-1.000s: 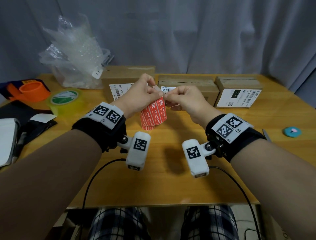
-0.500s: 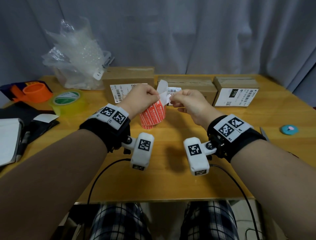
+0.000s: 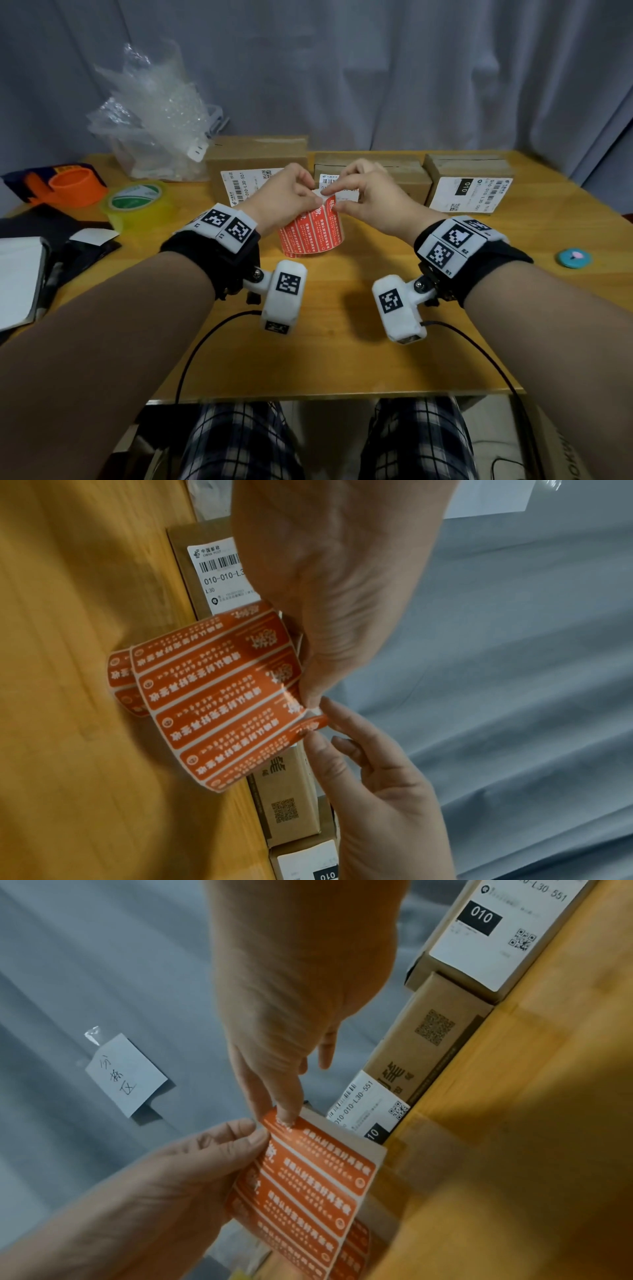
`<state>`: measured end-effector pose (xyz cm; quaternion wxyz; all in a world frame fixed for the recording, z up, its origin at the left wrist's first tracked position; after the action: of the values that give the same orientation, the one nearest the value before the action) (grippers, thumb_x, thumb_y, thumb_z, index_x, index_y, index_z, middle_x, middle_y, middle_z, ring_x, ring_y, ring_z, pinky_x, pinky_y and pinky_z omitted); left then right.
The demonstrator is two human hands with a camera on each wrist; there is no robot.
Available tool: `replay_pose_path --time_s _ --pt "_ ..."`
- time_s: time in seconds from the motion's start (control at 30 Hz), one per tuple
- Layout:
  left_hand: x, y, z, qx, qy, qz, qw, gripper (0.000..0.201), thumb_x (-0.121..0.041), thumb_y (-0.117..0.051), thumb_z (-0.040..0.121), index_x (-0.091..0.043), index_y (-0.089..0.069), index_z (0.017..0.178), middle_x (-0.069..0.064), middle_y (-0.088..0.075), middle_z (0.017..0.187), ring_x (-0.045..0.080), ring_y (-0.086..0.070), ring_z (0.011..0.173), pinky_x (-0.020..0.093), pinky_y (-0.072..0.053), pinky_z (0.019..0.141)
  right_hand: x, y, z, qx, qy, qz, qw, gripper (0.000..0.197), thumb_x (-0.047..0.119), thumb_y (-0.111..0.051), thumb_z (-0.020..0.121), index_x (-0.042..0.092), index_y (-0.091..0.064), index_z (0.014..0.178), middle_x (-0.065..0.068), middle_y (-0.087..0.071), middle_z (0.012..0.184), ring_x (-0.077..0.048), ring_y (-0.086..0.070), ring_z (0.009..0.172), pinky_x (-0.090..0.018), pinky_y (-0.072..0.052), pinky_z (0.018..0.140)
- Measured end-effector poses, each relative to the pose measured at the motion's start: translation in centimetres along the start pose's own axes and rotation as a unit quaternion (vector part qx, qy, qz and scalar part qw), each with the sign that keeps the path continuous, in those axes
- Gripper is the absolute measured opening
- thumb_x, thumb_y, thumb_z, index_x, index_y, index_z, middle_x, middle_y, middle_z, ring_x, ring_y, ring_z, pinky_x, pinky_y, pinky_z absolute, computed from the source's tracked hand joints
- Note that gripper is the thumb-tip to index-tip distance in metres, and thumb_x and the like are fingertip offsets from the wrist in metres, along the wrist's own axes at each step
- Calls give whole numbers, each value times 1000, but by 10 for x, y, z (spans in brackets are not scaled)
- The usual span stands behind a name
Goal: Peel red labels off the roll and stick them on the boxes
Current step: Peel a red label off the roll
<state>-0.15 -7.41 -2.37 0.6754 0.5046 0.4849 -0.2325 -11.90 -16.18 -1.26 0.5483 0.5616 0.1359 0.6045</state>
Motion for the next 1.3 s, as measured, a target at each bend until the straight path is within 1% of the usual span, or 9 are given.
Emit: replay_pose_path --time_s 0.17,0.4,0.7,0.83,0.97,1.03,1.1,1.2,1.3 --pt "2 2 -1 0 13 -15 1000 28 -15 -64 86 -13 -44 104 4 -69 84 17 -64 76 27 -47 60 4 4 0 -42 27 -16 999 16 24 -68 83 22 -74 97 4 -50 103 -11 -40 106 -27 -35 94" --pt "4 2 1 19 33 -19 999 24 -17 -63 86 -18 -44 100 5 -69 87 22 -65 83 30 -48 64 11 6 -2 -24 59 -39 997 26 22 -67 84 25 -70 110 -1 -51 122 -14 -39 118 -26 -34 98" --pt "5 12 2 5 60 -30 998 28 -22 -68 82 -23 -45 99 18 -66 104 28 -63 92 34 -49 68 13 3 4 -26 32 -14 999 8 23 -71 80 20 -73 87 3 -54 115 -12 -41 114 -28 -33 97" --pt "3 10 -2 11 42 -25 999 34 -20 -69 81 -18 -43 103 12 -71 94 21 -65 80 29 -48 63 13 6 2 0 22 3 1000 6 23 -72 79 18 -68 81 4 -56 114 -12 -41 114 -26 -28 95" --pt "1 8 -5 -11 18 -12 1000 28 -13 -65 85 -14 -41 100 6 -68 79 13 -62 65 24 -46 55 18 17 -6 48 30 37 998 7 19 -72 79 22 -67 78 1 -65 105 -15 -56 106 -30 -42 95" --pt "-1 9 -6 -28 7 -3 1000 23 -11 -63 86 -17 -42 93 7 -69 79 16 -62 64 31 -50 57 19 22 -9 54 13 62 997 6 18 -72 79 21 -68 79 2 -68 100 -12 -60 101 -31 -47 92" --pt "-2 10 -8 -46 -1 18 999 23 -16 -63 85 -25 -42 85 11 -71 85 24 -65 71 44 -55 69 21 27 -11 40 3 85 996 4 15 -72 79 16 -69 82 2 -69 93 -9 -63 92 -25 -50 86" --pt "-2 12 -12 -66 -11 53 996 20 -33 -63 73 -34 -44 80 7 -73 86 32 -68 84 61 -49 86 24 30 -15 22 -9 153 988 6 7 -71 79 7 -67 84 -2 -66 82 -10 -61 78 -22 -52 74" --pt "2 16 -11 -82 -23 58 995 20 -47 -61 60 -49 -47 73 -1 -73 80 30 -69 85 63 -45 89 25 31 -18 7 -7 184 983 9 3 -69 79 9 -65 84 -1 -62 77 -8 -57 73 -18 -51 70"
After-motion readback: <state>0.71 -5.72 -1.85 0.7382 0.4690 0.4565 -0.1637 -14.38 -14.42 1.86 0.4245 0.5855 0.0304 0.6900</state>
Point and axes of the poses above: each hand's wrist, its own z-axis towards the middle knuckle, its own y-axis out of the back of the hand, x = y × z, the point moved 5 cm from there along z, towards the middle knuckle
